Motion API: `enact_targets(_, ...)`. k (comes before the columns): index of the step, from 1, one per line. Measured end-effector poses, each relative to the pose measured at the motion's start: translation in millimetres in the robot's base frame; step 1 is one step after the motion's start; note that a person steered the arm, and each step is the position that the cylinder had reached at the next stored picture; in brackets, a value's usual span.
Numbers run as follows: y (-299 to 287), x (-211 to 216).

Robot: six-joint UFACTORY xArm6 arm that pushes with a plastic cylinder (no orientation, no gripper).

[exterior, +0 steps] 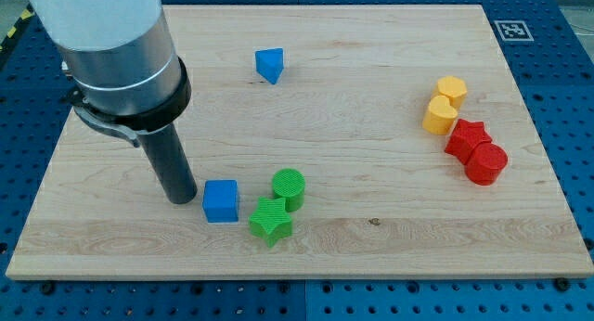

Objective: Move blue triangle to the right of the blue cube

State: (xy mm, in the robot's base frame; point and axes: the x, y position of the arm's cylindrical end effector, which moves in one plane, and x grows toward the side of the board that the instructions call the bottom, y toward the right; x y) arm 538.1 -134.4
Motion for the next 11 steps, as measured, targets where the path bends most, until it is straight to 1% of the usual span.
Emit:
enact_targets(1,-28.6,-6.6)
enact_targets(2,-89.7,-61.3)
enact_targets(3,-117.3,-140.6)
enact_targets(4,-92.5,-199.5)
enact_targets(5,-23.1,-222.5)
enact_targets(6,43.4,-222.1)
enact_targets(7,83.6,-209.9)
enact_targets(8,90.0,-229.5)
enact_targets(9,115.5,-220.2)
enact_targets(10,120.5,-159.6)
enact_targets(11,120.2,-120.0)
